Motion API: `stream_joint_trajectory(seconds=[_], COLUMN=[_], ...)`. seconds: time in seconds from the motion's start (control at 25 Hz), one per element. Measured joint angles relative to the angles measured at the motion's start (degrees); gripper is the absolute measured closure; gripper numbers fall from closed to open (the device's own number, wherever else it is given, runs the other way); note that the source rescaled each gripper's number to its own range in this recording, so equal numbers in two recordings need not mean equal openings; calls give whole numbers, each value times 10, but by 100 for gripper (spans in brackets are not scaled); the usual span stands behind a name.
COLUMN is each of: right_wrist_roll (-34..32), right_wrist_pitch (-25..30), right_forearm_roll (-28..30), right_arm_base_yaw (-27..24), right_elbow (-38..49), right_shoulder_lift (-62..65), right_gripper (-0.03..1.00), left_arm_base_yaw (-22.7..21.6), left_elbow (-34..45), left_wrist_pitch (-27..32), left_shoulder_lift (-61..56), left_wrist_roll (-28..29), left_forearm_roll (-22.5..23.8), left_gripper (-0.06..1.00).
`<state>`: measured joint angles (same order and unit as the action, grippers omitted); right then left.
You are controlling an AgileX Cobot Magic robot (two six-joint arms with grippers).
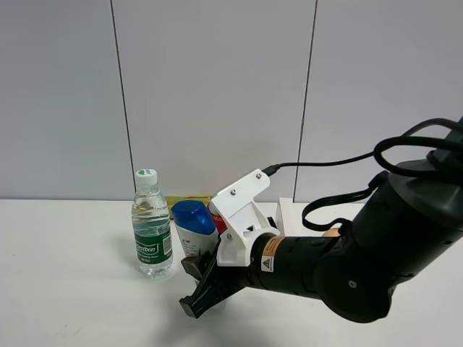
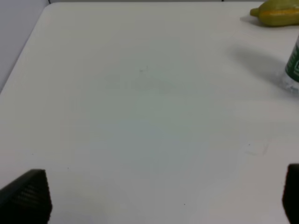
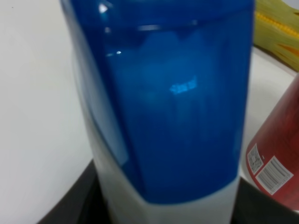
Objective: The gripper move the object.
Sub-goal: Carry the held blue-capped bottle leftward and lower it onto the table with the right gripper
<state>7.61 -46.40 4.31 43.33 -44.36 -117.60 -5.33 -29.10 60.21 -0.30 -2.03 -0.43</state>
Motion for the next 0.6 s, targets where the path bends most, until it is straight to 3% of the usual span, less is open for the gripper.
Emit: stream_joint_trajectory(seconds=[0.32,0.4,0.6], right_wrist_roll=[2,2,2], right_wrist_pitch=[0,-3,-16], right_forearm_roll=[0,-6,-27], right_arm_base_yaw=[0,0,0], right_elbow=[0,0,0], right_shoulder_lift=[0,0,0], right_gripper=[96,86,41], left_arm_base_yaw=[0,0,0], left_elbow=[0,0,0], left_wrist_pitch=[0,0,0], left_shoulder_lift=[0,0,0], left_wrist_roll=[0,0,0], left_forearm_roll=[0,0,0], left_gripper=[-6,-6,-6])
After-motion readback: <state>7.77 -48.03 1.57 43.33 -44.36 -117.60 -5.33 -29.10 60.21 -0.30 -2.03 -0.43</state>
